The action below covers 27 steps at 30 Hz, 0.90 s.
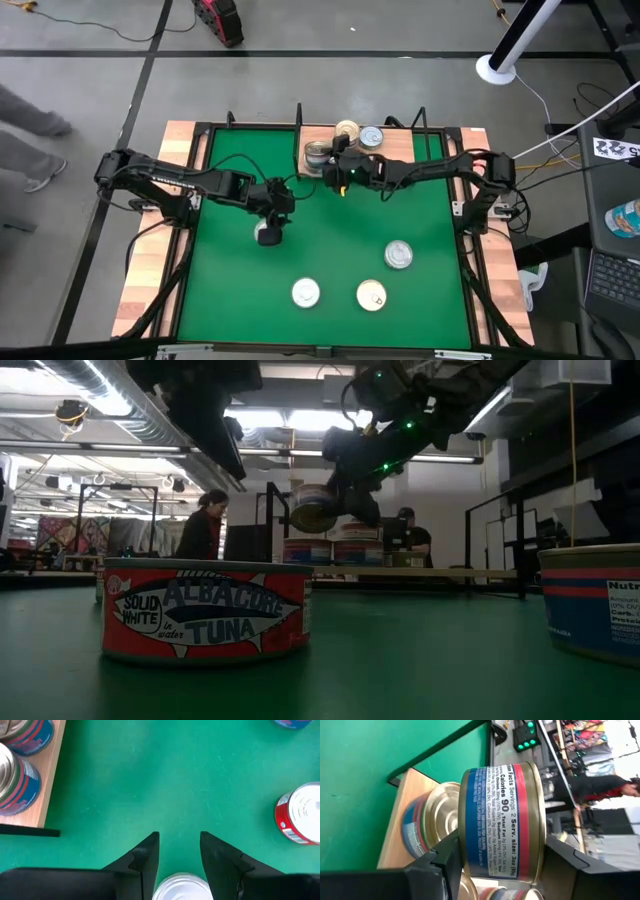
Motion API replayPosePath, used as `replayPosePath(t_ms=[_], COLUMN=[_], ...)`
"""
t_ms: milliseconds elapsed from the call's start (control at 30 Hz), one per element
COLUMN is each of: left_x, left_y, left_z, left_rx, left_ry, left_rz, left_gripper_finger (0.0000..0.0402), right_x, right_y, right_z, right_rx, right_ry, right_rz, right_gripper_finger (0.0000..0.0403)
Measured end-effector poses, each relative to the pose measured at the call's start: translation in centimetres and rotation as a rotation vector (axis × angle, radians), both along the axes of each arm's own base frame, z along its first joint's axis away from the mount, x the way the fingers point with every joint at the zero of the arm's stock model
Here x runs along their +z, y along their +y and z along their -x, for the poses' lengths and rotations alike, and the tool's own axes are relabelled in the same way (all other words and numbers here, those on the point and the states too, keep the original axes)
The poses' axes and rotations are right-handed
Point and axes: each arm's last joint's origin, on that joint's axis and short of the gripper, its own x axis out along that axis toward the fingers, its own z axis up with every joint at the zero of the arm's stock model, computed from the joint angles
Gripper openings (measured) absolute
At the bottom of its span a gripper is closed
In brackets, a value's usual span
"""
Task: Stack canned seafood by type on shelf
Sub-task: Stack the blue tuna can on top of the blue can on the shelf
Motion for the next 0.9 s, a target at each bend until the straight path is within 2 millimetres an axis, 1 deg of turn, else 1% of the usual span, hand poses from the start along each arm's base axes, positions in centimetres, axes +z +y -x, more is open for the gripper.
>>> replayPosePath(t_ms=[167, 300, 467, 667, 800, 900], left_x=[0.2, 0.2, 0.3, 0.6, 0.5, 0.5], left_y=[0.0, 0.0, 0.0, -0.1, -0.1, -0.1], left_z=[-0.3, -0.4, -0.5, -0.8, -0.8, -0.8], left_rx=[0.000, 0.000, 0.000, 0.000, -0.001, -0.001], left_ry=[-0.037, -0.044, -0.060, -0.099, -0.095, -0.095], left_rz=[0.003, 0.003, 0.004, 0.007, 0.006, 0.006], left_gripper_finger=[0.0136, 0.0137, 0.0137, 0.0137, 0.0137, 0.0137], right_x=[0.0, 0.1, 0.2, -0.9, -2.0, -2.4], right_y=[-0.8, -1.1, -1.6, -2.6, -2.7, -2.8], right_z=[0.1, 0.1, 0.2, -0.4, -0.8, -1.0], right_rx=[0.030, 0.042, 0.071, 0.065, 0.065, 0.058], right_ry=[-0.008, -0.005, -0.008, -0.028, 0.000, 0.012], right_rz=[-0.025, 0.006, -0.006, 0.011, 0.057, 0.070], right_gripper_finger=[0.0196, 0.0196, 0.0196, 0.0196, 0.0196, 0.0196])
